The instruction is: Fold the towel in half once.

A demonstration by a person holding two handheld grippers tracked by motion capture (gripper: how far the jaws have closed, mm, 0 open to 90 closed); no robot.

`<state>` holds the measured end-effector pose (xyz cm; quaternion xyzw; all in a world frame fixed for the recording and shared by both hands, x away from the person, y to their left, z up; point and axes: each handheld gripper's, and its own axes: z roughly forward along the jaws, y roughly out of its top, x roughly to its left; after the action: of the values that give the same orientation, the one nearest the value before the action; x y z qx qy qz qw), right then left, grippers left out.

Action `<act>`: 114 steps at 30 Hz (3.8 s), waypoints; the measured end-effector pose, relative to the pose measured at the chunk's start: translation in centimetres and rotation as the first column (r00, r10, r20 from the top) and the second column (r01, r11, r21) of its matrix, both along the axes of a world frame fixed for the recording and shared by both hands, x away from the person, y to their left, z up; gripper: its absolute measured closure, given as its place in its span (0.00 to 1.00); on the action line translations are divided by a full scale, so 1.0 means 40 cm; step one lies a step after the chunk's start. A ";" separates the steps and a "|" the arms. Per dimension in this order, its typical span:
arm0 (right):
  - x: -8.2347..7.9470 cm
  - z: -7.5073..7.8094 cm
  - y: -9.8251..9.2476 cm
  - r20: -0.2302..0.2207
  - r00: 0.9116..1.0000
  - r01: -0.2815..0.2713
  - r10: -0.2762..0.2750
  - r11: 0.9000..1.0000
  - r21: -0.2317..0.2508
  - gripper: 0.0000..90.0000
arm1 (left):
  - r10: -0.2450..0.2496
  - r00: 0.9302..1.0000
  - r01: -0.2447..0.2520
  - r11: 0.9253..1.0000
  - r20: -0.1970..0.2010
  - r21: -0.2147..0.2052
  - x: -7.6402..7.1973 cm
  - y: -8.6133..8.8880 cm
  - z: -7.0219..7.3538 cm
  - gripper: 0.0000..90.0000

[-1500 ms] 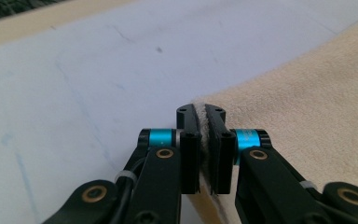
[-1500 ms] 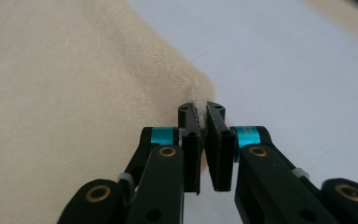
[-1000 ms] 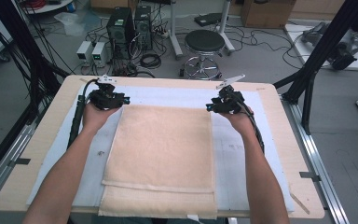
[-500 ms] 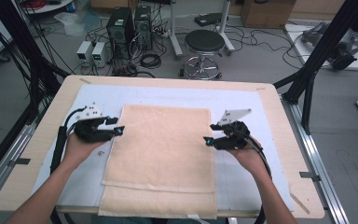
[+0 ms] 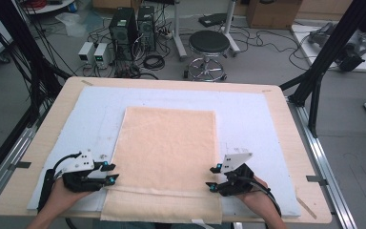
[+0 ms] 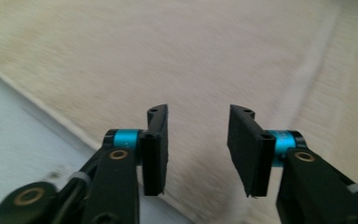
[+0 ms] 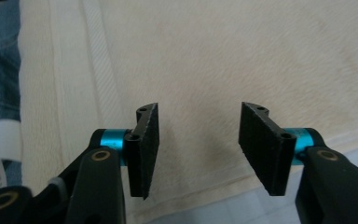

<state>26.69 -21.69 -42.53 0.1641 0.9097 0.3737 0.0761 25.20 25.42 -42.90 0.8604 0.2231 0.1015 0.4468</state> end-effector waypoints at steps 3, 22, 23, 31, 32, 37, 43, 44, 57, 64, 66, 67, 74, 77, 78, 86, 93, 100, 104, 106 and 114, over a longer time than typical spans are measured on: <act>0.002 -0.021 0.000 -0.022 1.000 -0.007 0.006 1.000 -0.010 0.63 | -0.021 0.999 0.023 0.999 -0.048 0.031 0.001 -0.010 -0.032 0.71; -0.022 0.083 -0.022 0.035 0.999 -0.038 0.036 0.997 0.062 0.95 | -0.014 0.997 0.016 0.999 0.074 -0.035 -0.043 -0.002 0.078 0.95; -0.031 0.095 -0.025 0.044 0.998 -0.044 0.041 0.997 0.066 0.95 | -0.018 0.997 0.021 0.999 0.080 -0.038 -0.054 -0.001 0.085 0.95; -0.121 0.112 -0.040 0.050 0.996 -0.076 0.073 0.995 0.071 0.95 | -0.055 0.996 0.058 0.998 0.073 -0.030 -0.154 -0.006 0.083 0.95; -0.129 0.111 -0.043 0.047 0.996 -0.075 0.072 0.995 0.071 0.95 | -0.061 0.995 0.063 0.998 0.073 -0.025 -0.165 -0.009 0.082 0.95; -0.157 0.113 -0.049 0.033 0.996 -0.084 0.082 0.994 0.072 0.95 | -0.074 0.995 0.075 0.997 0.062 -0.016 -0.200 -0.012 0.075 0.95; -0.172 0.092 -0.043 0.003 0.993 -0.115 0.115 0.992 0.059 0.93 | -0.105 0.994 0.105 0.994 0.006 0.003 -0.219 -0.014 0.051 0.92; -0.173 0.088 -0.046 -0.012 0.993 -0.119 0.120 0.991 0.058 0.92 | -0.115 0.993 0.115 0.993 -0.002 0.007 -0.219 -0.016 0.051 0.89; -0.154 0.066 -0.041 -0.028 0.994 -0.103 0.104 0.994 0.025 0.72 | -0.055 0.998 0.055 0.998 0.004 0.027 -0.167 -0.021 0.036 0.74; -0.113 0.048 -0.046 -0.031 0.999 -0.031 0.033 0.998 0.058 0.69 | -0.018 1.000 0.019 1.000 0.015 -0.008 -0.118 -0.028 0.035 0.70; -0.097 0.047 -0.047 -0.023 1.000 -0.011 0.013 0.998 0.068 0.65 | -0.010 1.000 0.010 1.000 0.012 -0.026 -0.102 -0.032 0.040 0.69; -0.089 0.046 -0.047 -0.019 1.000 0.004 -0.003 0.997 0.071 0.63 | -0.005 1.000 0.005 0.999 0.014 -0.034 -0.094 -0.035 0.043 0.68; -0.026 0.051 -0.043 -0.015 0.994 0.106 -0.105 0.989 0.107 0.42 | 0.021 1.000 -0.020 0.997 0.014 -0.076 -0.039 -0.060 0.062 0.60; 0.003 0.052 -0.039 -0.010 0.992 0.124 -0.123 0.985 0.117 0.39 | 0.040 0.999 -0.039 0.995 0.009 -0.089 -0.013 -0.065 0.065 0.57; 0.012 0.052 -0.036 -0.006 0.992 0.129 -0.129 0.985 0.116 0.37 | 0.047 0.999 -0.045 0.995 0.012 -0.088 -0.005 -0.065 0.065 0.56; 0.077 0.055 -0.022 0.014 0.986 0.163 -0.165 0.981 0.110 0.34 | 0.092 0.996 -0.090 0.989 0.009 -0.116 0.058 -0.071 0.073 0.48; 0.120 0.071 -0.016 0.035 0.981 0.184 -0.190 0.976 0.119 0.31 | 0.122 0.992 -0.121 0.985 0.003 -0.126 0.093 -0.065 0.080 0.42; 0.154 0.092 -0.007 0.055 0.978 0.191 -0.199 0.973 0.126 0.30 | 0.149 0.989 -0.146 0.981 0.015 -0.130 0.111 -0.056 0.105 0.40; 0.176 0.100 -0.008 0.064 0.975 0.201 -0.212 0.970 0.136 0.30 | 0.158 0.987 -0.154 0.979 0.022 -0.133 0.126 -0.055 0.121 0.39; 0.185 0.105 -0.009 0.061 0.975 0.202 -0.212 0.969 0.143 0.30 | 0.164 0.986 -0.160 0.979 0.024 -0.130 0.133 -0.054 0.128 0.38; 0.210 0.108 0.001 0.042 0.978 0.199 -0.206 0.971 0.129 0.30 | 0.183 0.983 -0.180 0.977 0.016 -0.114 0.175 -0.049 0.143 0.38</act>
<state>35.10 -21.65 -38.21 0.2502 0.8607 0.4244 0.1287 32.19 23.47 -37.17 0.8086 0.3000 0.1403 0.4863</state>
